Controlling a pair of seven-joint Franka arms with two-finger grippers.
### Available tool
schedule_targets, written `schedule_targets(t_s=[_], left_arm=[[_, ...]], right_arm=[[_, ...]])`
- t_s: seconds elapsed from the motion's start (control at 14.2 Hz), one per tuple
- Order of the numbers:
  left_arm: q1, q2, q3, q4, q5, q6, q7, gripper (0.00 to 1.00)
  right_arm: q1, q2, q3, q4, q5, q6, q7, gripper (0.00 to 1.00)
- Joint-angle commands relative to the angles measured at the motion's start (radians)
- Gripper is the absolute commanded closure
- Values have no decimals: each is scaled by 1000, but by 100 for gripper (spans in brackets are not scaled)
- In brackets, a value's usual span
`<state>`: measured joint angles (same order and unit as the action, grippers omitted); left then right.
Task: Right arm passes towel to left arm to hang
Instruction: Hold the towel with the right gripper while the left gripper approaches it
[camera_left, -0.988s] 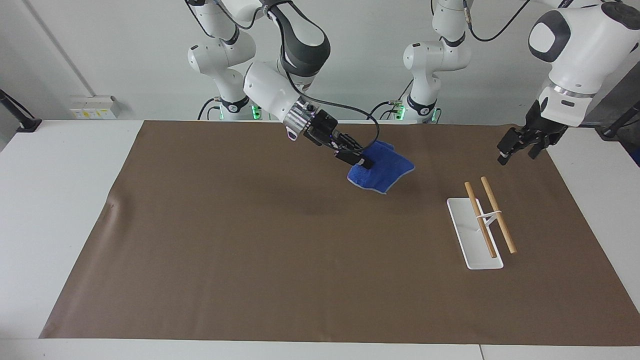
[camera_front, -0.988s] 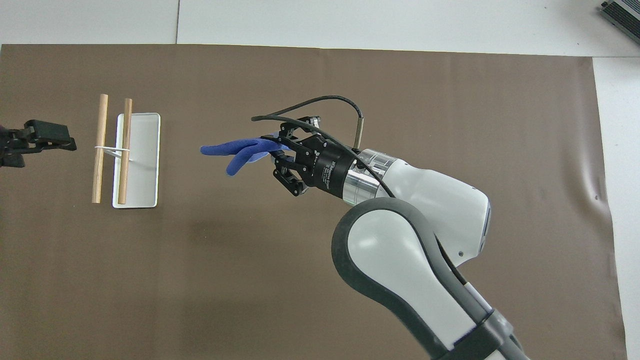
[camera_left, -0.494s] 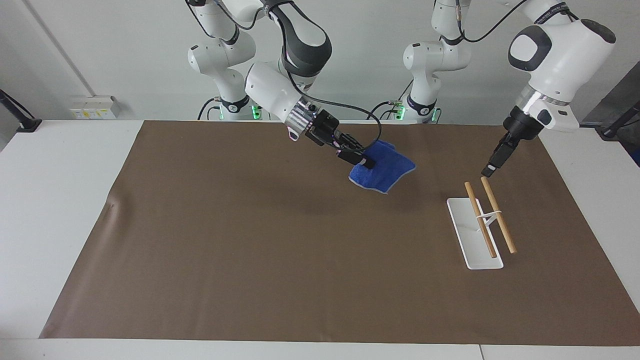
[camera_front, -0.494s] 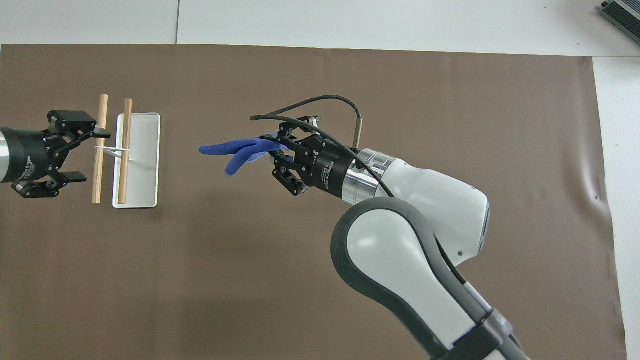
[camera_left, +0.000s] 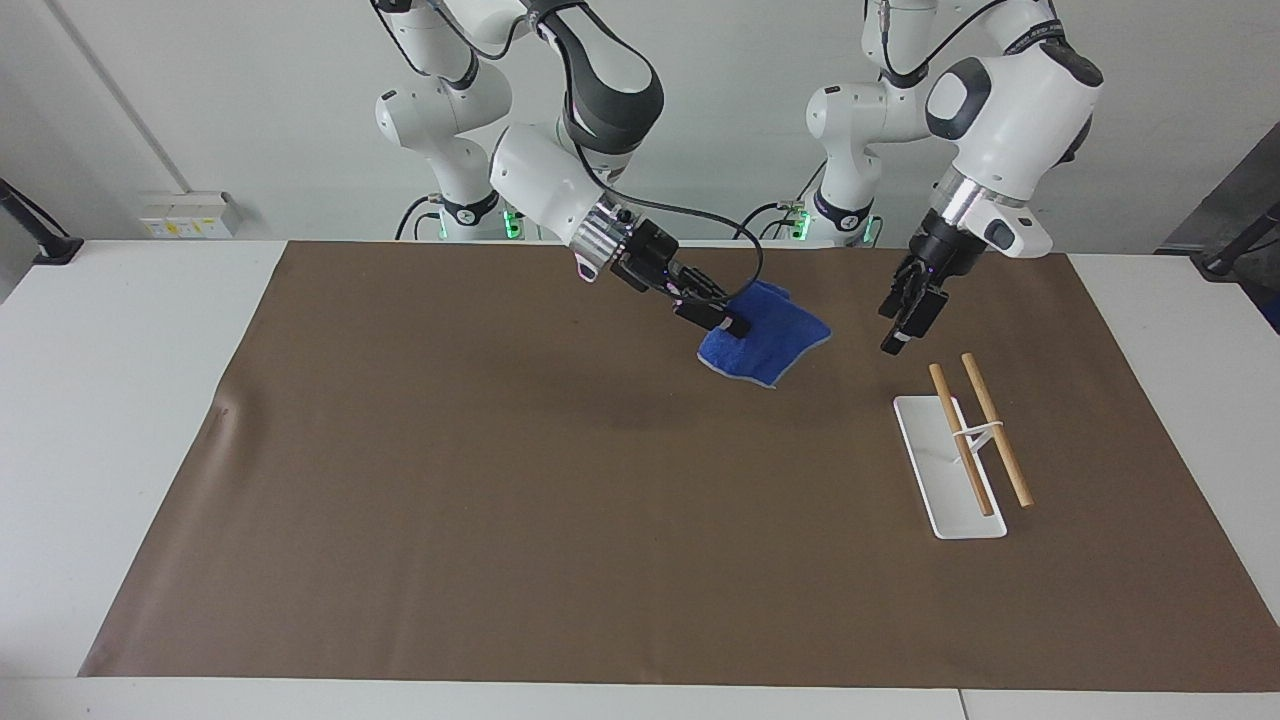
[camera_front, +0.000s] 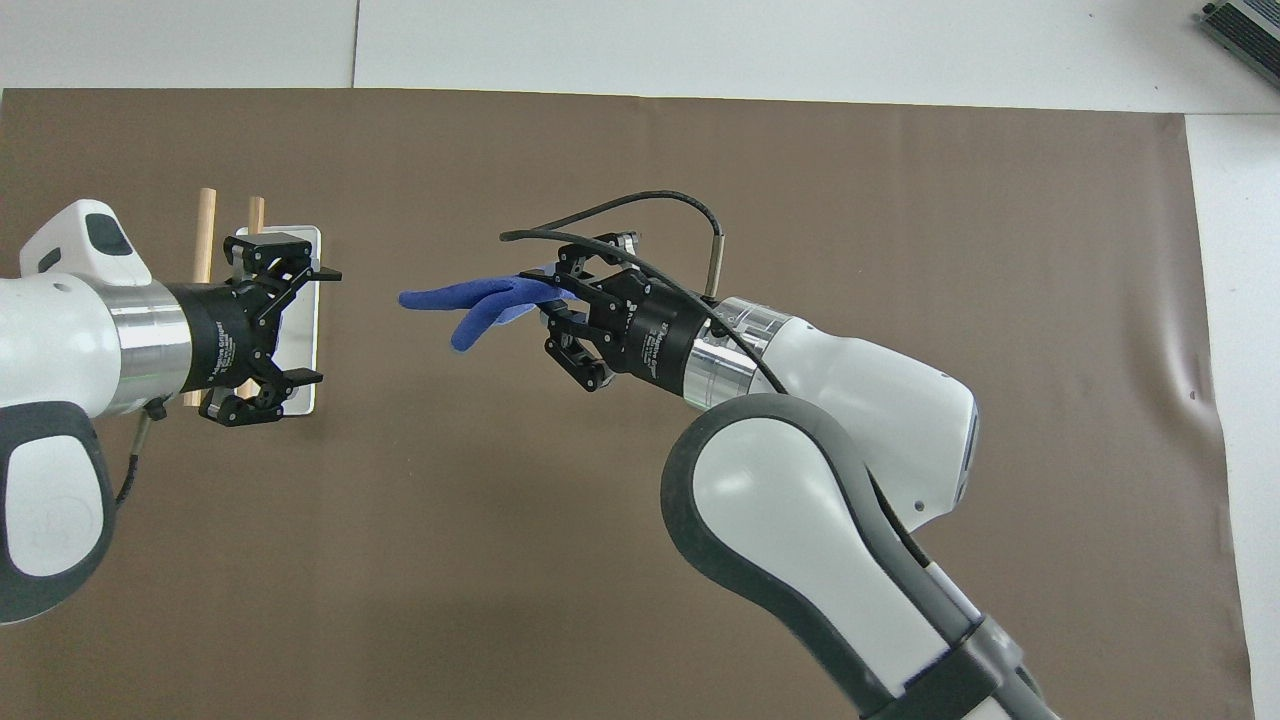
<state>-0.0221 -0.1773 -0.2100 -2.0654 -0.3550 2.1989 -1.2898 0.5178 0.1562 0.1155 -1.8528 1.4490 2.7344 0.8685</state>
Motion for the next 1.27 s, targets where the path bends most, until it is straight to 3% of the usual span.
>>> schedule_targets(t_s=[0.0, 0.42, 0.92, 1.2], left_arm=[[-2, -30, -41, -33, -51, 71, -103, 0], [-7, -25, -104, -35, -55, 196, -252, 0], [-9, -13, -146, -76, -81, 301, -284, 0], [-7, -11, -147, -79, -81, 302, -284, 2]], right_arm=[[-1, 26, 4, 17, 4, 48, -22, 100], [-1, 28, 6, 18, 11, 50, -11, 100], [30, 28, 7, 20, 7, 51, -138, 100], [33, 25, 7, 20, 14, 53, -227, 100]])
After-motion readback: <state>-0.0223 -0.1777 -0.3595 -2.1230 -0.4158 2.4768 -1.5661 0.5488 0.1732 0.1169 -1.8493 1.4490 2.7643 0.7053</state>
